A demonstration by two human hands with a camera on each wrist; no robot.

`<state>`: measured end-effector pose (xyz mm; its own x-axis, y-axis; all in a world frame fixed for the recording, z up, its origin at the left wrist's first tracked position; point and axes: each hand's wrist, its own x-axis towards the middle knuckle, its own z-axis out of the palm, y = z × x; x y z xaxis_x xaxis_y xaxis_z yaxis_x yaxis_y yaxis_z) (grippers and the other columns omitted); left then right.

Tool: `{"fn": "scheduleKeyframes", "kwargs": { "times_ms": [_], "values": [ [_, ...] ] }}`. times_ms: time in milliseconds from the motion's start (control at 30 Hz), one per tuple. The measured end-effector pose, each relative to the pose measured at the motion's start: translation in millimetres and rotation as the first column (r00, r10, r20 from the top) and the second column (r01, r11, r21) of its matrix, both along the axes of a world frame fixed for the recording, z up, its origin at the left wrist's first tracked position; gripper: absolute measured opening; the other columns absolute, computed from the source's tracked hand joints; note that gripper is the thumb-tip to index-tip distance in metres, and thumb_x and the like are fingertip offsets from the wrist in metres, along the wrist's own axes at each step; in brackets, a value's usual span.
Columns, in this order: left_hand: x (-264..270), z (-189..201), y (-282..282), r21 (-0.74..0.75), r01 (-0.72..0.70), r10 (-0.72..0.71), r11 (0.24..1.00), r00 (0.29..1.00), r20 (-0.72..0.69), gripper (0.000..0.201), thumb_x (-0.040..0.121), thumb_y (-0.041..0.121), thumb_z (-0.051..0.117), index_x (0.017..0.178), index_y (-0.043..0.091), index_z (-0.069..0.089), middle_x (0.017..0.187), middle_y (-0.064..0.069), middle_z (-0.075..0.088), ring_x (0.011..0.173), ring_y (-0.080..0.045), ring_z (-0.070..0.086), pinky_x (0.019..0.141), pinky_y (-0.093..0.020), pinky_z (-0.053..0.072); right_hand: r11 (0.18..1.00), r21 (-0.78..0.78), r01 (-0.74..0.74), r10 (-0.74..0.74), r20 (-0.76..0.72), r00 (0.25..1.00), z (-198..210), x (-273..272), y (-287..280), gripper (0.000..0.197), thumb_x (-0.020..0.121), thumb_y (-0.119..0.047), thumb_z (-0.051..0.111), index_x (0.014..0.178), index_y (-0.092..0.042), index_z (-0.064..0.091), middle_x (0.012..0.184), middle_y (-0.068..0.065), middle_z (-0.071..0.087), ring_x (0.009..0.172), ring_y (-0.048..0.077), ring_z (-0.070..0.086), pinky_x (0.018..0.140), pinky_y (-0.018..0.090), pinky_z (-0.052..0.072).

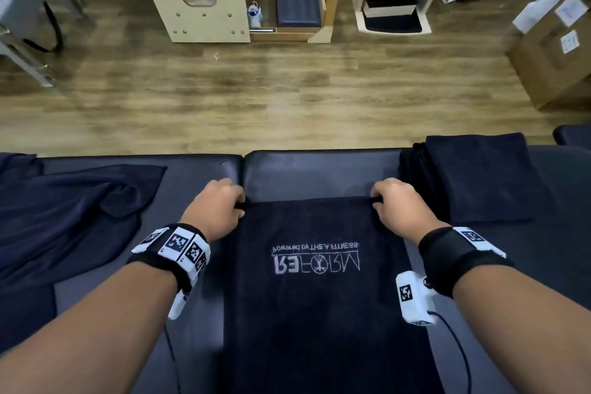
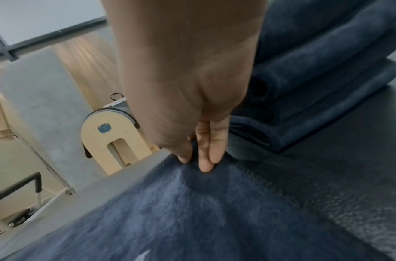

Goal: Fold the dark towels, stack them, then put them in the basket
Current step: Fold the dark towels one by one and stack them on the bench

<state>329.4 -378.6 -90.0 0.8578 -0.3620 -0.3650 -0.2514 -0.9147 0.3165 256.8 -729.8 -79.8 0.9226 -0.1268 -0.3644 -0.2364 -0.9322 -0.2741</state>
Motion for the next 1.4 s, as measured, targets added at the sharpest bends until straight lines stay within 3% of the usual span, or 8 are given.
{"fn": "scheduleKeyframes", "kwargs": {
  "times_ms": [133,367,500,633,733,900,1167,1400],
  "values": [
    [8.2,-5.3,-3.2,-0.025,-0.050,0.047,0.998,0.994,-0.103,0.031,0.085,0.019,0.073,0.112,0.026,0.059,0.104,0.001,0.060,0.102,-0.020,0.056,0.088,-0.037,0.050,0.997,0.056,-0.049,0.053,-0.076,0.996,-5.6,10.9,-4.3,0.032,0.086,-0.007,0.070,0.115,-0.017,0.060,0.106,0.002,0.058,0.102,0.026,0.060,0.092,0.037,0.051],
    [13.0,4.9,-2.1,0.026,-0.057,0.061,0.998,0.980,-0.190,0.009,0.085,0.019,0.071,0.083,0.023,0.064,0.090,0.002,0.066,0.092,-0.022,0.064,0.084,-0.038,0.056,0.996,-0.006,-0.088,0.085,-0.164,0.983,6.1,20.7,1.2,0.015,0.079,-0.004,0.064,0.080,-0.019,0.060,0.088,-0.001,0.058,0.089,0.027,0.063,0.074,0.030,0.049],
    [12.6,39.6,5.3,-0.059,-0.126,0.116,0.990,0.982,-0.151,0.020,0.084,0.013,0.073,0.072,0.025,0.062,0.076,0.006,0.065,0.079,-0.015,0.061,0.072,-0.028,0.047,0.999,0.052,-0.013,0.019,-0.117,0.993,31.6,18.3,0.4,0.015,0.086,-0.005,0.066,0.079,-0.015,0.056,0.070,0.005,0.066,0.049,0.017,0.069,0.047,0.028,0.052],
    [21.7,120.0,10.6,-0.229,-0.193,0.211,0.954,0.976,0.054,0.020,0.083,0.007,0.074,0.072,0.018,0.062,0.072,0.002,0.066,0.074,-0.018,0.062,0.067,-0.026,0.043,0.996,0.075,0.050,-0.060,0.133,0.989,99.3,31.1,0.0,0.006,0.090,-0.011,0.070,0.086,-0.016,0.068,0.066,0.003,0.071,0.042,0.004,0.064,0.054,0.020,0.055],
    [23.6,195.1,16.7,-0.371,-0.151,0.270,0.917,0.917,0.294,0.009,0.081,0.005,0.076,0.080,0.011,0.070,0.079,-0.002,0.068,0.081,-0.024,0.063,0.077,-0.028,0.047,0.973,0.190,0.132,-0.200,0.402,0.894,163.1,33.1,2.5,0.007,0.091,-0.013,0.070,0.089,-0.009,0.075,0.060,0.005,0.070,0.045,-0.004,0.062,0.049,0.010,0.049],
    [-14.3,268.2,37.1,-0.502,-0.019,0.266,0.865,0.865,0.425,0.013,0.080,0.003,0.076,0.080,0.015,0.070,0.093,0.007,0.074,0.092,-0.010,0.066,0.086,-0.024,0.045,0.987,0.130,0.094,-0.157,0.663,0.732,224.2,-13.4,15.1,0.010,0.088,-0.016,0.074,0.097,-0.013,0.079,0.078,0.001,0.075,0.074,0.011,0.070,0.066,0.004,0.042],
    [-100.7,154.1,58.6,-0.390,0.021,0.101,0.921,0.952,0.289,0.046,0.075,-0.002,0.072,0.063,0.035,0.047,0.098,0.004,0.077,0.097,-0.019,0.072,0.089,-0.034,0.055,0.999,0.026,0.041,-0.048,0.564,0.825,131.8,-104.0,29.5,0.020,0.077,0.000,0.072,0.087,-0.015,0.080,0.084,0.006,0.078,0.080,0.028,0.074,0.078,0.030,0.057],
    [-198.3,27.3,71.9,-0.173,-0.016,0.004,0.985,0.998,-0.069,0.025,0.074,0.018,0.056,0.074,0.042,0.049,0.095,0.011,0.072,0.099,-0.017,0.066,0.084,-0.033,0.053,0.994,-0.069,-0.085,0.082,-0.046,0.996,13.2,-197.3,27.2,0.026,0.069,-0.022,0.042,0.082,-0.018,0.065,0.079,0.008,0.072,0.082,0.033,0.069,0.069,0.037,0.054]
  ]
}}
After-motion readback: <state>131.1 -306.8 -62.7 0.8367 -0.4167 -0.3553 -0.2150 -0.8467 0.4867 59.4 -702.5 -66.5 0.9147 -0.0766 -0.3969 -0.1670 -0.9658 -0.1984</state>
